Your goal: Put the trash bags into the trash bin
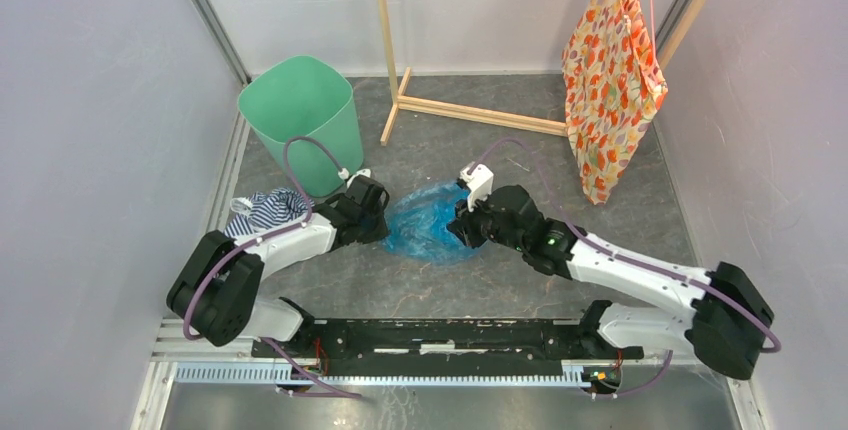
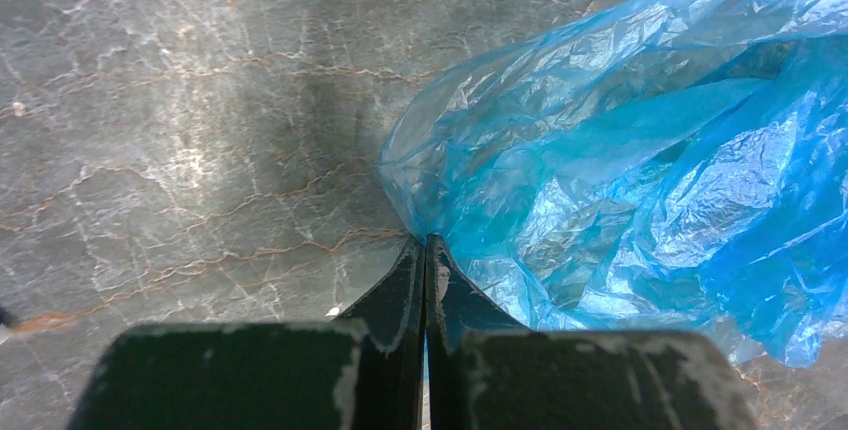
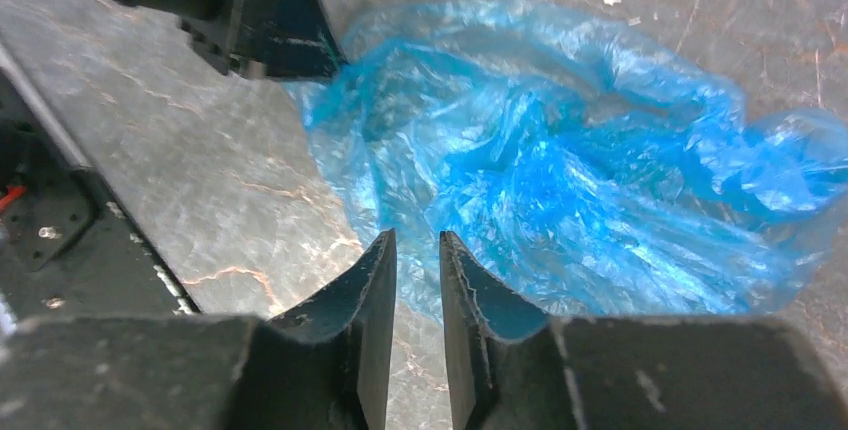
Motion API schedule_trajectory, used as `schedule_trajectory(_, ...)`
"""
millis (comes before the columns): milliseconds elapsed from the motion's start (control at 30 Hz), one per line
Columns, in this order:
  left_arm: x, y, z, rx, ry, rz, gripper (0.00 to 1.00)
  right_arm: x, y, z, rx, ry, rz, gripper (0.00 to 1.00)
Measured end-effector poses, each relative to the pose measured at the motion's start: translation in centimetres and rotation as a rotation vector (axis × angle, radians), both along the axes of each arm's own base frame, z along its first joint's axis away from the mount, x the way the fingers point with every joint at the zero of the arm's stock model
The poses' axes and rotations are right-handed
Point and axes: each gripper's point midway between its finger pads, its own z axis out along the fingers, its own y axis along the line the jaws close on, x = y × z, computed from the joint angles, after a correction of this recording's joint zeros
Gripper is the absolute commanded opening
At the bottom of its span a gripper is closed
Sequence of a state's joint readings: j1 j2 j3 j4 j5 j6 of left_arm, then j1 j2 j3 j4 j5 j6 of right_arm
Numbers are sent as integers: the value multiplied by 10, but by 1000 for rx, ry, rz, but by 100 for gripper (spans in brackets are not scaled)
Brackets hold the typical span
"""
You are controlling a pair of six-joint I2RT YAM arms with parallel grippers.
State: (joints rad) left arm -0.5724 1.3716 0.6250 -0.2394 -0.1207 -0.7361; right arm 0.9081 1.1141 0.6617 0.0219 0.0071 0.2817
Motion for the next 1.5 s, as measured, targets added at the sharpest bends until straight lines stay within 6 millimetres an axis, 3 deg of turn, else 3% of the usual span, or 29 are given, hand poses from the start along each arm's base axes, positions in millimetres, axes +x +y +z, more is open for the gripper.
schedule_trajectory(167,0,-6,0,-23,6,-16,2,18,4,-34,-134,69,-67,41)
schedule_trajectory(267,-1,-8,0,-36,9,-24,2,39,15,-35,-180,69,-114,48)
schedule_trajectory(400,0,-10,1,-44,7,-28,2,65,31,-34,-206,60,-174,50)
schedule_trajectory(533,0,-11,2,-48,5,-30,2,81,39,-49,-255,81,-226,53)
schedule_trajectory(767,0,-11,3,-50,2,-30,2,86,28,-89,-347,150,-296,58)
schedule_trajectory(1000,1,-11,4,-52,-1,-30,2,98,31,-101,-367,162,-344,59)
schedule_trajectory(1067,1,-11,4,-52,-2,-30,2,102,31,-103,-373,159,-355,52)
schedule_trajectory(1200,1,-11,4,-49,-4,-27,2,106,33,-107,-383,157,-354,17)
schedule_trajectory(1267,2,-10,4,-45,-7,-24,2,106,34,-108,-380,162,-349,5)
schedule_trajectory(1400,4,-7,3,-31,-15,-12,2,100,36,-103,-360,168,-313,0)
schedule_trajectory(1500,6,-3,1,-11,-18,4,2,88,31,-84,-316,157,-276,0)
